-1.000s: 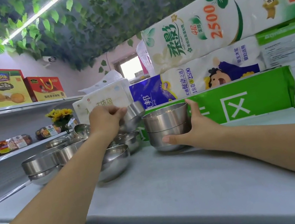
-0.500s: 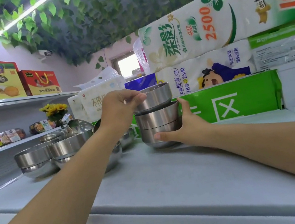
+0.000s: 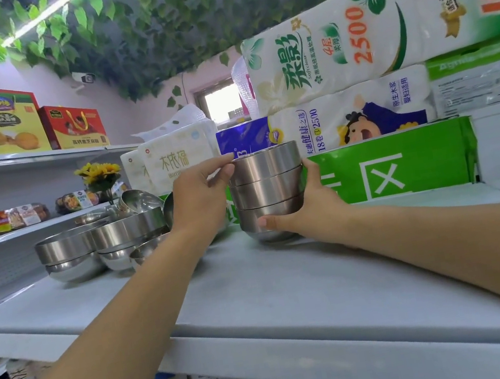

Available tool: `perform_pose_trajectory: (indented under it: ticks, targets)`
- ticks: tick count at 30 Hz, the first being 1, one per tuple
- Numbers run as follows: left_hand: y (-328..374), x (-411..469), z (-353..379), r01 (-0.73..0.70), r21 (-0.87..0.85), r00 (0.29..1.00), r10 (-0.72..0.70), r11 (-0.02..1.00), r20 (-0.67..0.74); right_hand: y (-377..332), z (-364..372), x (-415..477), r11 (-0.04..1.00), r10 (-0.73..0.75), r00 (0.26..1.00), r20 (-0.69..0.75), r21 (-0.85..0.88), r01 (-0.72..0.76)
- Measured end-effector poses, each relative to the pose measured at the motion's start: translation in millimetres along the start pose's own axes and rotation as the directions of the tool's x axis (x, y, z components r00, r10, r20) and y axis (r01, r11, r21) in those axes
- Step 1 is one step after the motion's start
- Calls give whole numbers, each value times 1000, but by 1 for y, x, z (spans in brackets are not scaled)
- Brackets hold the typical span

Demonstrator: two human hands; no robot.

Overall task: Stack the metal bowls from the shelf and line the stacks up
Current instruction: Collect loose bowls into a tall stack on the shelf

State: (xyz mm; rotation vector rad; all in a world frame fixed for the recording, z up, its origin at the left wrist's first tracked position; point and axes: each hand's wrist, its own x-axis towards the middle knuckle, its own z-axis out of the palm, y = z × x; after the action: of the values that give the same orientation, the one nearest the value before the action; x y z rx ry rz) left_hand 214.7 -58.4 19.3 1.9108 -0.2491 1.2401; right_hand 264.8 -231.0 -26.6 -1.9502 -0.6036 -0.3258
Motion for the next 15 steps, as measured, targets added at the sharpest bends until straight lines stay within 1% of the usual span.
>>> perform_pose_trajectory:
  ticks: [4,11,13,15]
  targets:
    - [-9,-2,-25,45,104,998,-39,994,-59,-8,6,-6,1000,9,1000,-23,-19,-10]
    - [-29,2,-96,138,282,974,-80,949,-210,-22,15,-16,1000,-11,1000,29,-17,12]
    - [-38,0,-113,152,343,972,-77,927,-222,-23,18,-18,999,-29,999,42,-30,30]
    - [-51,0,-126,193,401,970,-111,895,-218,-24,20,-19,998,-48,997,67,-39,51]
